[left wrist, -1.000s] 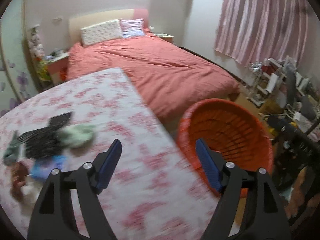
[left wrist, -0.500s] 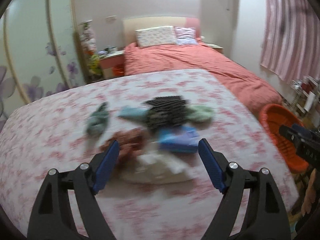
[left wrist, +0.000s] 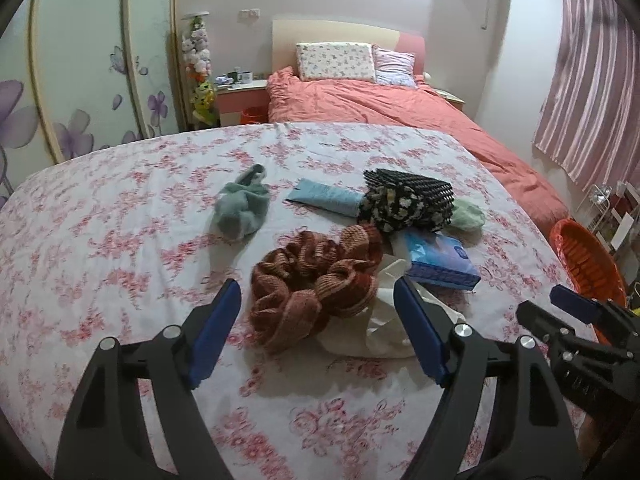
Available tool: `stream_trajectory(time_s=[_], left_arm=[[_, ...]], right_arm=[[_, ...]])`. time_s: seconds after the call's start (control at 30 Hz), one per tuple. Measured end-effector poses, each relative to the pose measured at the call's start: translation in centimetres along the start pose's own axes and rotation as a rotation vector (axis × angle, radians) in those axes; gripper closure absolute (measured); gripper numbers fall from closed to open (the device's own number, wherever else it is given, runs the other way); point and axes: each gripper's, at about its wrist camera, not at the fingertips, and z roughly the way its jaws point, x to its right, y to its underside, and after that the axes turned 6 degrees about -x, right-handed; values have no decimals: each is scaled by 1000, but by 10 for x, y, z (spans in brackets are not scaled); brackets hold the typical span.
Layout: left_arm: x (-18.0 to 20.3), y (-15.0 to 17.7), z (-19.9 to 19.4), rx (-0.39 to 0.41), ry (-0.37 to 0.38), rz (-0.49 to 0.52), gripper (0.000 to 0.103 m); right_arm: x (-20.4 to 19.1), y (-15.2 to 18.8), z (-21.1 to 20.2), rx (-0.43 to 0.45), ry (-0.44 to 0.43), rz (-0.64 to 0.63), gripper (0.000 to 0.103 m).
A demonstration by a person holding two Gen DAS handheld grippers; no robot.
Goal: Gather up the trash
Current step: 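Grasp the brown plaid scrunchie with the left tool, then close the right tool on the white tissue while the left tool holds the scrunchie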
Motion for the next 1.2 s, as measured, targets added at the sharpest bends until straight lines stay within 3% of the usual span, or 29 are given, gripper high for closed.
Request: stream_trajectory(time_s=[0.2,0.27,0.3,0.4,1.2], left_arm=[[0,-3,23,-43,3,-10,43],[-3,-5,24,-43,10,-21,55],[-4,-6,25,-46,11,-19,67],[-10,-6,25,-51,11,-24,77],[-81,6,-25,20,-29,-130,79]], right_arm=[[-5,2,6,-21,-25,-4,44],[-7,2,7,-27,-33,-4,44],[-8,3,8,-29,-38,-3,44],[-13,2,10,-32,-57,-9,44],[-80,-12,18,0,-227,-118,44]])
